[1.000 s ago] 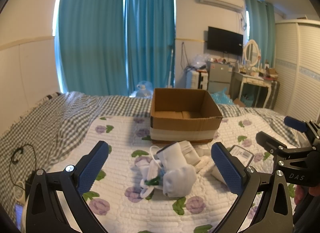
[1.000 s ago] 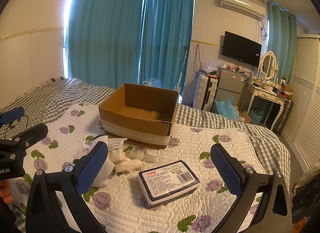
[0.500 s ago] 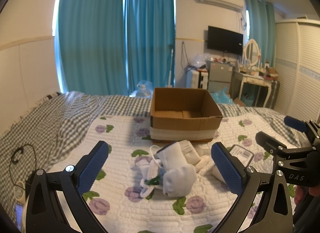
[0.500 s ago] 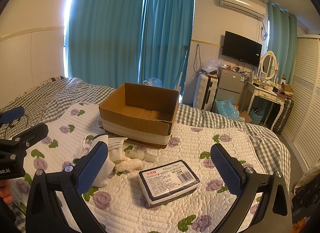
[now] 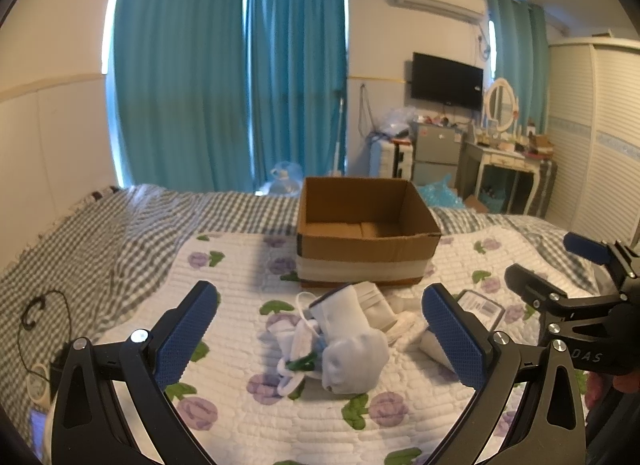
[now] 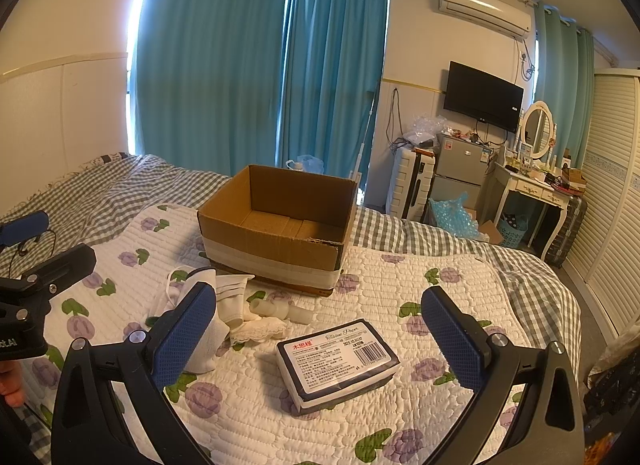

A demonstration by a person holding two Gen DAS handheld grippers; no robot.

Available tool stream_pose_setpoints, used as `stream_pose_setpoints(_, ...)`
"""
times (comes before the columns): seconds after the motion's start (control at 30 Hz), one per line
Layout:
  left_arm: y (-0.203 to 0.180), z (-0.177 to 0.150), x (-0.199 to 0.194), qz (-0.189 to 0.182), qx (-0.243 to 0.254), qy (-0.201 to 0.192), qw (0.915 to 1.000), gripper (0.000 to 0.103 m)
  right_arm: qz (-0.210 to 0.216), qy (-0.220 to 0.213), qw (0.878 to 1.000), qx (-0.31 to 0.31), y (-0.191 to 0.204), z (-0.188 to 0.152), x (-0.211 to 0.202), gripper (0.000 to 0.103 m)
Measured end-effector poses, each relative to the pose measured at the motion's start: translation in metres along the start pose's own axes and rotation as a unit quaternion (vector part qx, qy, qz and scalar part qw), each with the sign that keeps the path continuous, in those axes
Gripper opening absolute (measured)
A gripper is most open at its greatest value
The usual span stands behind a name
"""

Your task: Organize soft objects

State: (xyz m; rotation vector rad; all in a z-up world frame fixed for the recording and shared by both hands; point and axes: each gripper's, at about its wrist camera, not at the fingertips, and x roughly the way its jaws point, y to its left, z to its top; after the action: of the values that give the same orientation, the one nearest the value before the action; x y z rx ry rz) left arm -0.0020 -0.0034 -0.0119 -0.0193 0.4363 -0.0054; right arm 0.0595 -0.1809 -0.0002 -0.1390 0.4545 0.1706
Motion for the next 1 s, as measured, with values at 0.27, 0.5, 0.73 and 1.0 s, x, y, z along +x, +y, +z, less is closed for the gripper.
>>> stream_pose_setpoints(0.27,-0.001,0.008,-0.006,0.003,0.005,-0.007,1.0,0.103,0.001,-0.001,1.0,0.0,0.001,-0.001,0.0,0.103)
stream_pose_setpoints(0.5,0.0,0.009,-0.006,0.003,0.005,-0.006,1.0,0.103,-0.006,0.003,1.0,0.003,-0.001,-0.005,0.001,0.103)
stream_pose_setpoints(0.73,0.001,-0.011,0.03,0.009,0.006,0.041,0.9991,0.103,-0.018,0.043,0.999,0.021,-0.007,-0.015,0.019,0.103)
stream_pose_setpoints(1.0,-0.024,-0.057,0.087,-0.007,0.047,0.119,0.9918,0.088,-0.035,0.134,0.989,0.046,-0.017,-0.046,0.066,0.103)
